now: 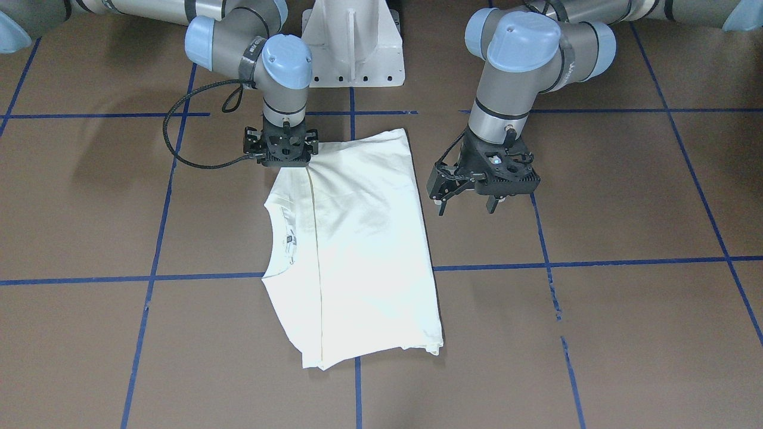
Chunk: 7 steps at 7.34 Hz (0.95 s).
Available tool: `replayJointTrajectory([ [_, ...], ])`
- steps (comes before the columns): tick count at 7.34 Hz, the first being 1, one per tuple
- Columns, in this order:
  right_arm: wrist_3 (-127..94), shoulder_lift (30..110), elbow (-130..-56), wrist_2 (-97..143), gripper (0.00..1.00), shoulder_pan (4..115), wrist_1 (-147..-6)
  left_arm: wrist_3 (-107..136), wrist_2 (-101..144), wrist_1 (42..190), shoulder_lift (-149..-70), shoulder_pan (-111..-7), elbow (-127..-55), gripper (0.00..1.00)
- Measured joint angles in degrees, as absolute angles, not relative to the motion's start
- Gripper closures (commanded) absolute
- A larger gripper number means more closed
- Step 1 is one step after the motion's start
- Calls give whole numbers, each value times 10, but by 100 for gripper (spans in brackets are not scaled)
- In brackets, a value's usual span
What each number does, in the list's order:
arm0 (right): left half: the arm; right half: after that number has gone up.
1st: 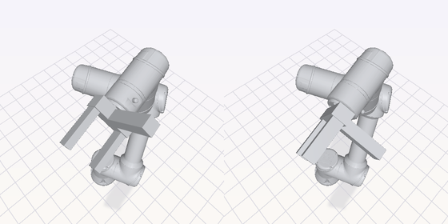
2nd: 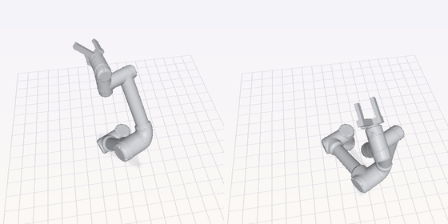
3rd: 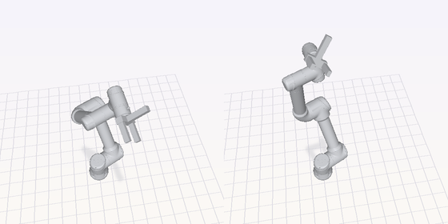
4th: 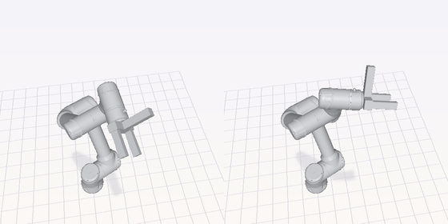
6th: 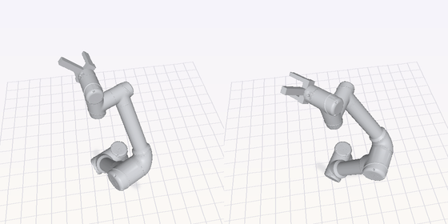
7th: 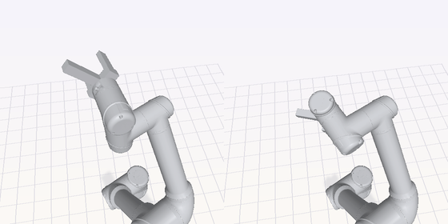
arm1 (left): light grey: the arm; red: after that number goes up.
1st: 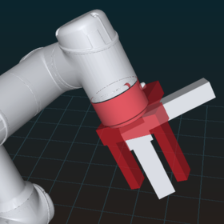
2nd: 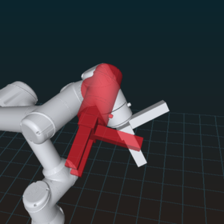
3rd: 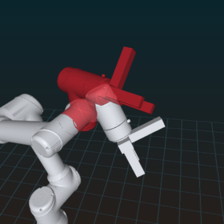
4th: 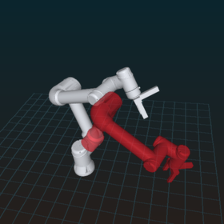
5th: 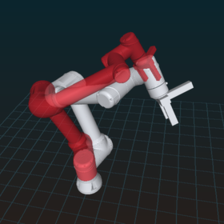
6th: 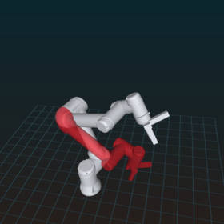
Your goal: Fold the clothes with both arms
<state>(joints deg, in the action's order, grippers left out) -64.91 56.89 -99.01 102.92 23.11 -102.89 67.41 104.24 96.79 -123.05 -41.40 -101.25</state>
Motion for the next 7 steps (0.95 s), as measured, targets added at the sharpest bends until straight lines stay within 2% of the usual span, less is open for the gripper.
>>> replayJointTrajectory([
  [3, -640, 594, -1002, 1029, 0, 242, -1028, 674, 1042, 970, -1231, -414, -1012, 0],
  [7, -609, 626, -1055, 1033, 0, 269, -1028, 673, 1043, 979, -1231, -414, -1013, 0],
])
